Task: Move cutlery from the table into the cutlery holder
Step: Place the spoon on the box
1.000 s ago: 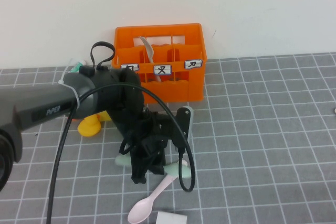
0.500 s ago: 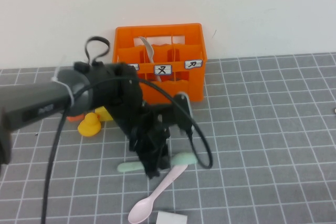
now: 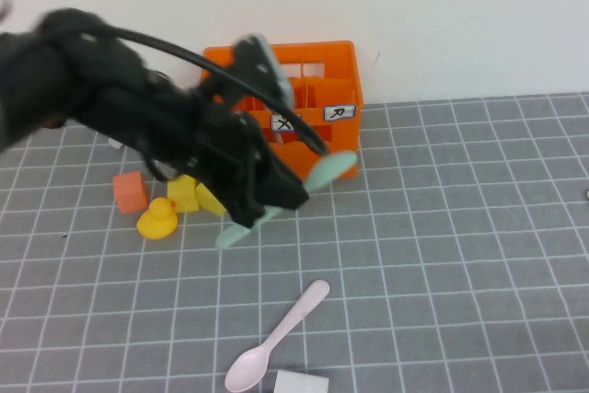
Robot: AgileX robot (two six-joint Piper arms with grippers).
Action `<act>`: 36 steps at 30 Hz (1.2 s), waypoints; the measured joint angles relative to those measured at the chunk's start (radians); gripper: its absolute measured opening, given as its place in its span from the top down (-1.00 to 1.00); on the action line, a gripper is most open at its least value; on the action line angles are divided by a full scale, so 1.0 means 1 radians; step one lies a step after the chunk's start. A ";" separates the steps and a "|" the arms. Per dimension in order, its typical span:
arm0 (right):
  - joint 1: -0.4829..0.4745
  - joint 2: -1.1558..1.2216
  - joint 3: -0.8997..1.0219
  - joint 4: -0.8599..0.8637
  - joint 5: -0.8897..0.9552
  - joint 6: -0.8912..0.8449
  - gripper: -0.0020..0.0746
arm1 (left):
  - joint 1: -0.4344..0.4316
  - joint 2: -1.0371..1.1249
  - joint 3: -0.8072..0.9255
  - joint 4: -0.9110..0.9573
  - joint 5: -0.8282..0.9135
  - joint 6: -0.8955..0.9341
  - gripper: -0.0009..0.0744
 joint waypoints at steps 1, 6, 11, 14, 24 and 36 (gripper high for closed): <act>0.000 0.000 0.000 0.000 0.000 0.000 0.95 | 0.025 -0.013 0.008 -0.049 0.019 0.033 0.74; 0.000 0.000 0.000 0.000 0.000 0.000 0.95 | 0.140 -0.080 0.099 -0.333 0.063 0.249 0.74; 0.000 0.000 0.000 0.000 0.000 0.000 0.95 | 0.216 -0.140 0.230 -0.628 0.030 0.493 0.74; 0.000 0.000 0.000 0.000 0.000 0.000 0.95 | 0.224 -0.163 0.295 -0.781 -0.065 0.632 0.74; 0.000 0.000 0.000 0.000 0.000 0.000 0.95 | 0.224 -0.170 0.320 -0.860 -0.272 0.891 0.74; 0.000 0.000 0.000 0.000 0.000 0.000 0.95 | 0.224 -0.170 0.320 -0.867 -0.353 0.909 0.74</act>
